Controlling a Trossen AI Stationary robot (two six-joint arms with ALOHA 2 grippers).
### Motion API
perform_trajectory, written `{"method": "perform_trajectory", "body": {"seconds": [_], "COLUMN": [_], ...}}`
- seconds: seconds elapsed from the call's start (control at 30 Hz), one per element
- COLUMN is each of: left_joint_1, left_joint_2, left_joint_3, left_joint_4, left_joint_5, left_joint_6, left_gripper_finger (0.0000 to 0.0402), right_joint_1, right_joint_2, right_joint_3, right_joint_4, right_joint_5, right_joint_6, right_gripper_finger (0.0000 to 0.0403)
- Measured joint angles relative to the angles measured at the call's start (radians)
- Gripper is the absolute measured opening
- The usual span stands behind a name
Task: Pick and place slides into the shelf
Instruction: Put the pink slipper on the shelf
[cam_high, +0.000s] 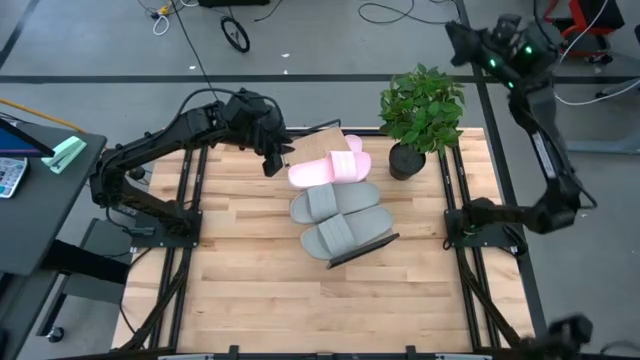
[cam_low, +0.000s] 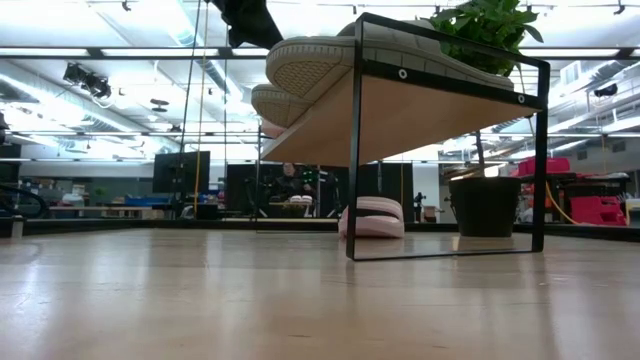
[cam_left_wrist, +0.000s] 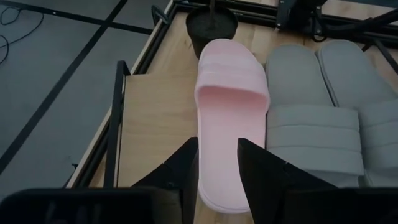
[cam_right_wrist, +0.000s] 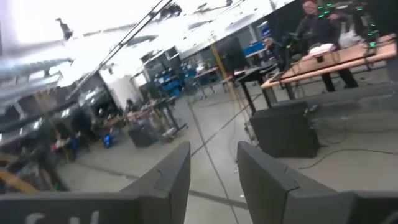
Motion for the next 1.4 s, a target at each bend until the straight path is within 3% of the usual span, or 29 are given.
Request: {"method": "perform_trajectory", "body": {"seconds": [0.13, 0.27, 0.37, 0.5, 0.7, 0.83, 0.97, 1.2, 1.4], "left_joint_1": [0.008, 0.039, 0.074, 0.115, 0.150, 0.155, 0.155, 0.155, 0.155], "left_joint_2": [0.000, 0.000, 0.000, 0.001, 0.001, 0.001, 0.001, 0.001, 0.003], "left_joint_3": [0.000, 0.000, 0.000, 0.000, 0.000, 0.000, 0.000, 0.000, 0.000], "left_joint_4": [0.008, 0.032, 0.062, 0.102, 0.119, 0.119, 0.119, 0.119, 0.121], "left_joint_5": [0.000, 0.000, 0.020, 0.057, 0.058, 0.059, 0.059, 0.059, 0.059], "left_joint_6": [0.027, 0.034, 0.041, 0.041, 0.033, 0.028, 0.009, -0.013, -0.019], "left_gripper_finger": [0.0110, 0.0108, 0.0108, 0.0107, 0.0107, 0.0107, 0.0107, 0.0107, 0.0107], "right_joint_1": [0.084, 0.214, 0.322, 0.465, 0.607, 0.645, 0.669, 0.707, 0.712], "right_joint_2": [-0.125, -0.247, -0.317, -0.388, -0.568, -0.667, -0.705, -0.705, -0.704], "right_joint_3": [0.000, 0.000, 0.003, -0.007, -0.176, -0.329, -0.402, -0.351, -0.326], "right_joint_4": [-0.226, -0.345, -0.487, -0.751, -0.776, -0.651, -0.593, -0.611, -0.775], "right_joint_5": [0.071, 0.125, 0.164, 0.318, 0.395, 0.372, 0.298, 0.196, 0.115], "right_joint_6": [-0.123, -0.160, -0.143, -0.111, 0.062, 0.171, 0.166, 0.011, -0.015], "right_gripper_finger": [0.0125, 0.0115, 0.0110, 0.0100, 0.0088, 0.0086, 0.0084, 0.0053, 0.0014]}}
